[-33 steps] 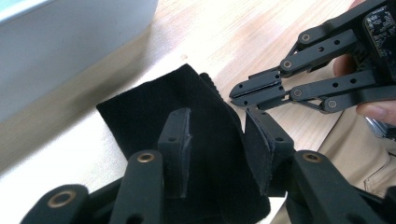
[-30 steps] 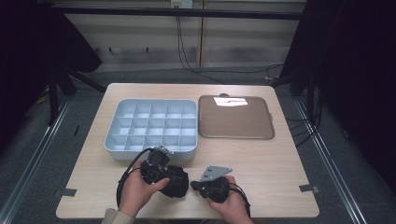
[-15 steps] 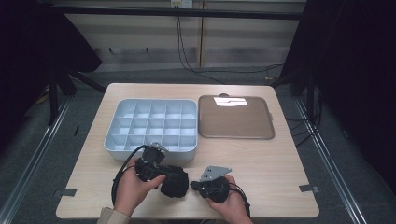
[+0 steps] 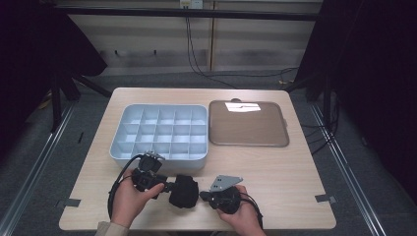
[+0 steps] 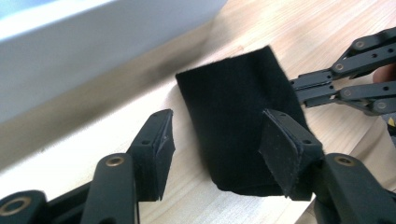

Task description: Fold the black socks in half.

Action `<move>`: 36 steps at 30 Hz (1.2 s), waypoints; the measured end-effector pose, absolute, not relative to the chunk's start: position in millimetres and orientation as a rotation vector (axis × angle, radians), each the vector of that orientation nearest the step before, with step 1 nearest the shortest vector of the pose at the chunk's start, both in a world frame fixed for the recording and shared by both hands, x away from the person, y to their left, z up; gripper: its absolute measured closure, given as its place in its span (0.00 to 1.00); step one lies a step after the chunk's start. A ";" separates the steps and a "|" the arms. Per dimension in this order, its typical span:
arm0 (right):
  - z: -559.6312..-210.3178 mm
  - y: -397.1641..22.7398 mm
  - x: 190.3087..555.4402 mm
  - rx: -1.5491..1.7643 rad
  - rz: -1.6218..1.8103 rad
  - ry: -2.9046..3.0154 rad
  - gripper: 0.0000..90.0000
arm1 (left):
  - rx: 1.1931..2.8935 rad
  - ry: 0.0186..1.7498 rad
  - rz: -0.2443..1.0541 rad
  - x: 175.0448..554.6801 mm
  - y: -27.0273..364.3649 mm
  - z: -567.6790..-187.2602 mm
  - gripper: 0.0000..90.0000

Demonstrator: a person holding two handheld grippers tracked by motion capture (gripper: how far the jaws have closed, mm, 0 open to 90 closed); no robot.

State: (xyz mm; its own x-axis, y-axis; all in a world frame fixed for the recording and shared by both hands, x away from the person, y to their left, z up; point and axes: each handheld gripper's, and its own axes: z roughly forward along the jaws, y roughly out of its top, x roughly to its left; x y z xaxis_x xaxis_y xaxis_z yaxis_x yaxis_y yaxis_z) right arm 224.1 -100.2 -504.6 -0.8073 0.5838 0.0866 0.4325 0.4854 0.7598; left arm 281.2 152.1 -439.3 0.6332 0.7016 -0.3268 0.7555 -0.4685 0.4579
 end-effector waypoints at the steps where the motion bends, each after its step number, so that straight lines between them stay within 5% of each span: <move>1: -504.6 -99.9 224.0 0.885 1.223 2.546 0.99 | 2.286 1.134 -0.134 281.4 152.2 -441.5 0.49; 36: -507.2 -90.9 222.8 0.851 1.216 2.560 1.00 | 2.283 1.154 -0.181 280.2 129.1 -469.1 0.47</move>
State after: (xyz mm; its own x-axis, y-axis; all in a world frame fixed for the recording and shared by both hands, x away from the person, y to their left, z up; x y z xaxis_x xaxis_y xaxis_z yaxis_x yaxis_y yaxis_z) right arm 222.8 -90.9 -507.2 -0.8194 0.5680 0.0775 0.4190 0.5011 0.7572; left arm 280.2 129.1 -469.1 0.6186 0.6977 -0.3613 0.7749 -0.4658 0.4273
